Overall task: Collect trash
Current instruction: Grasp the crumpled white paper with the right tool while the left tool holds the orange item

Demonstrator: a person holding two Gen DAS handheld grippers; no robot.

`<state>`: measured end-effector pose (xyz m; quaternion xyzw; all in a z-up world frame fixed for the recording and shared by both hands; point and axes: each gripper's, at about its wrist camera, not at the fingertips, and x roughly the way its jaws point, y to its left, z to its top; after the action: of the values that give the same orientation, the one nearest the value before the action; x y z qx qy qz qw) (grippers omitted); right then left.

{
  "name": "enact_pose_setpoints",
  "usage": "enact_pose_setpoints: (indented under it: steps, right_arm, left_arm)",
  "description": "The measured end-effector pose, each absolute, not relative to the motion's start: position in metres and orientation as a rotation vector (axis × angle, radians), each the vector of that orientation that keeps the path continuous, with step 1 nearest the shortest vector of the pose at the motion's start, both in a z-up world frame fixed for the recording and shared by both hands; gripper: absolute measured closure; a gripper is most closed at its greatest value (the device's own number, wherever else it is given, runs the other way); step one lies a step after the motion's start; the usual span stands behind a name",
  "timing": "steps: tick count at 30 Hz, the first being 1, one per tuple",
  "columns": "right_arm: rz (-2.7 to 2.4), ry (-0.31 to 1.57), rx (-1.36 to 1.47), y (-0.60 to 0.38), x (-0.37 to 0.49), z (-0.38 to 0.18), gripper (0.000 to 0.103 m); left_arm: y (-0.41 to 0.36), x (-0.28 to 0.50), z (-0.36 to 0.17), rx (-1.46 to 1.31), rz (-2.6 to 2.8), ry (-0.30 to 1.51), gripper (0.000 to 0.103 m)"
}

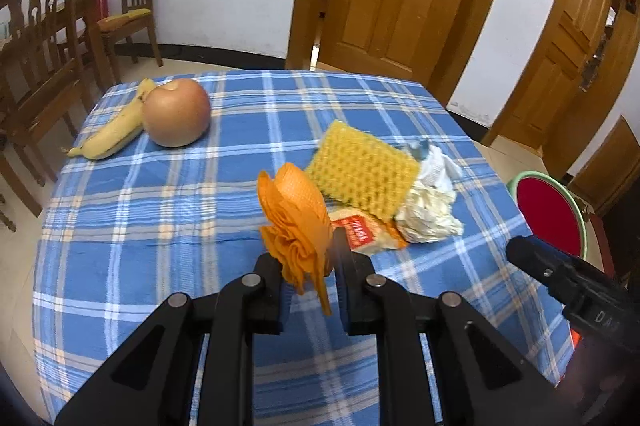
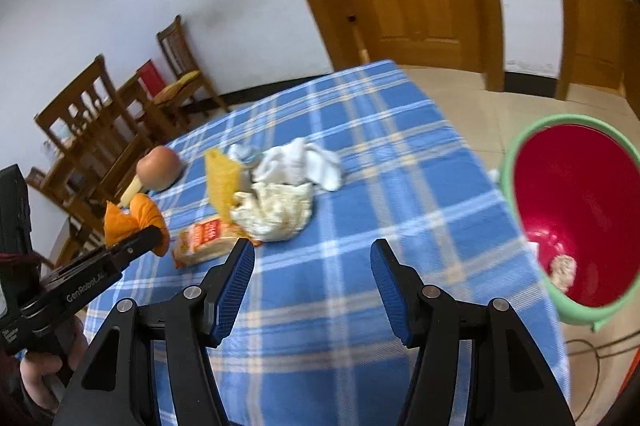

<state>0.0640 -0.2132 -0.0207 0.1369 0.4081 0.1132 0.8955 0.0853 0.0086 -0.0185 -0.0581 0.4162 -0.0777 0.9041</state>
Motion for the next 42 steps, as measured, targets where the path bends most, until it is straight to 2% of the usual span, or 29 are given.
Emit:
enact_pose_setpoints:
  steps: [3, 4, 6, 17, 18, 21, 23, 28, 33, 42]
  right_arm:
    - [0.267, 0.866, 0.275, -0.198, 0.077, -0.026, 0.04]
    - [0.277, 0.874, 0.266, -0.192, 0.082, -0.029, 0.034]
    - [0.293, 0.888, 0.24, -0.181, 0.091, -0.034, 0.029]
    - [0.247, 0.921, 0.199, -0.165, 0.124, -0.056, 0.029]
    - [0.245, 0.925, 0.204, -0.167, 0.126, -0.058, 0.03]
    - [0.244, 0.939, 0.216, -0.166, 0.13, -0.063, 0.041]
    - [0.236, 0.933, 0.202, -0.164, 0.13, -0.063, 0.055]
    - [0.241, 0.924, 0.24, -0.167, 0.125, -0.062, 0.067]
    - [0.245, 0.907, 0.255, -0.172, 0.115, -0.055, 0.072]
    - [0.232, 0.848, 0.29, -0.193, 0.08, -0.033, 0.072]
  left_arm:
    - [0.014, 0.086, -0.021, -0.131, -0.153, 0.864, 0.086]
    - [0.015, 0.087, -0.022, -0.135, -0.152, 0.866, 0.086]
    - [0.019, 0.087, -0.024, -0.142, -0.151, 0.869, 0.086]
    - [0.031, 0.088, -0.029, -0.169, -0.151, 0.87, 0.086]
    - [0.031, 0.088, -0.029, -0.171, -0.152, 0.871, 0.086]
    - [0.031, 0.089, -0.031, -0.174, -0.162, 0.873, 0.086]
    - [0.03, 0.089, -0.033, -0.175, -0.171, 0.875, 0.086]
    - [0.025, 0.087, -0.032, -0.171, -0.193, 0.872, 0.086]
    - [0.019, 0.084, -0.028, -0.169, -0.208, 0.864, 0.086]
    - [-0.002, 0.076, -0.015, -0.15, -0.258, 0.849, 0.086]
